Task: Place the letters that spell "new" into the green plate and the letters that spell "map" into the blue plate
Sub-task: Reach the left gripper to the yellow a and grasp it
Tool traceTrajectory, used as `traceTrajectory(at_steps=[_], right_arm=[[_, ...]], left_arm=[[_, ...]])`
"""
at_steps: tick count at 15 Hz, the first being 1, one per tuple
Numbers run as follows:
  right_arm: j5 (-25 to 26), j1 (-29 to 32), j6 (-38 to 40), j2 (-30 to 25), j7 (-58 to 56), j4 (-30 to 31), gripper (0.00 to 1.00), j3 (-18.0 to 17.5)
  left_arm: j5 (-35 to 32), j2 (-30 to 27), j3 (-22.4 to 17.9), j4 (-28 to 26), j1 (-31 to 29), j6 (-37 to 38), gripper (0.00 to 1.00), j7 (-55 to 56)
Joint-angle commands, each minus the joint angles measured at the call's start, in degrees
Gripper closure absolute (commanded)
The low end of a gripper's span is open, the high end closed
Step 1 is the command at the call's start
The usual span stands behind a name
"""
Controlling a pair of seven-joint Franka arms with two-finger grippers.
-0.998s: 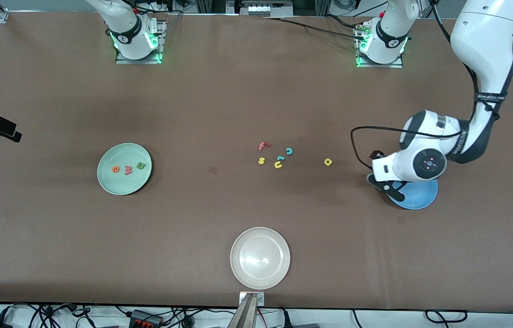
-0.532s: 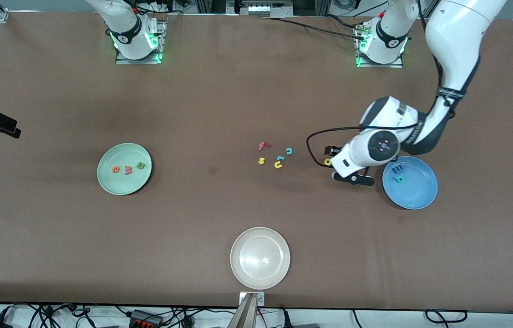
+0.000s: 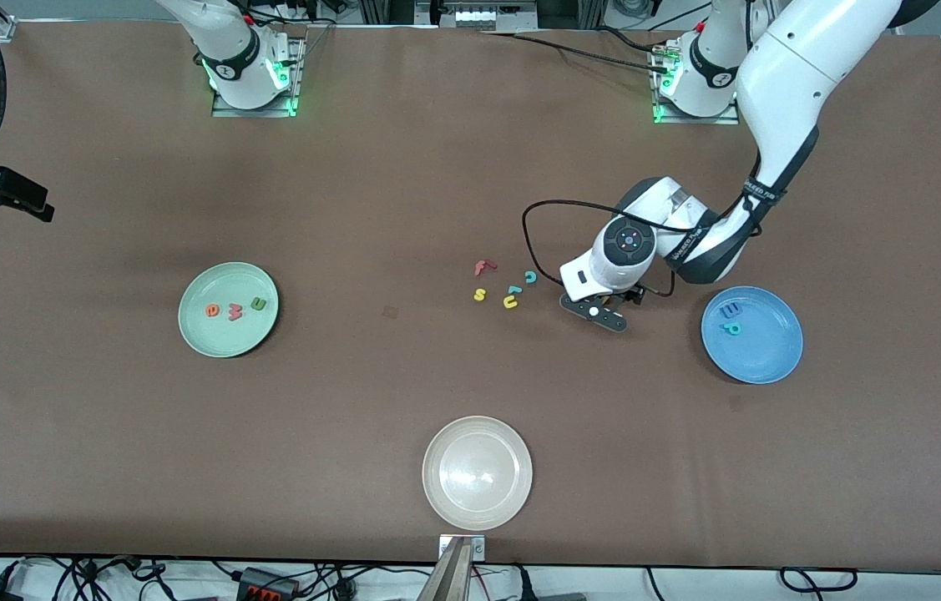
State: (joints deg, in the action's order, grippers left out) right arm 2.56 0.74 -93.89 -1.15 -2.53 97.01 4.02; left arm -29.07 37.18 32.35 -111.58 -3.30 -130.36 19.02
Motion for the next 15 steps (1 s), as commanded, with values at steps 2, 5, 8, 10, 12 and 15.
traceTrajectory(at_steps=[2,5,8,10,12,15], right_arm=[[0.2,-0.8,-3.1,-6.2,-0.1,7.9,0.0,0.5],[0.2,-0.7,-3.3,-6.2,-0.2,8.1,0.0,0.6],[0.5,-0.8,-4.1,-5.9,-0.2,7.8,0.0,0.6],[0.3,-0.6,-4.5,-5.9,-0.1,7.7,0.0,0.7],[0.4,-0.6,-4.3,-6.0,-0.1,7.6,0.0,0.7],[0.3,-0.7,-4.4,-5.8,-0.4,7.6,0.0,0.7]], left_arm=[[-4.5,-0.3,0.3,-2.9,-1.4,-3.8,0.16,-2.1],[-4.5,-0.4,0.3,-2.8,-1.4,-3.8,0.47,-2.0],[-4.5,-0.5,0.4,-2.8,-1.4,-3.4,0.8,-1.9],[-4.5,-0.9,0.4,-2.7,-1.4,-3.3,0.91,-1.9],[-4.5,-1.2,0.4,-2.3,-1.5,-2.9,0.91,-1.8],[-4.5,-4.4,0.6,-0.8,-1.9,2.6,0.91,-1.9]])
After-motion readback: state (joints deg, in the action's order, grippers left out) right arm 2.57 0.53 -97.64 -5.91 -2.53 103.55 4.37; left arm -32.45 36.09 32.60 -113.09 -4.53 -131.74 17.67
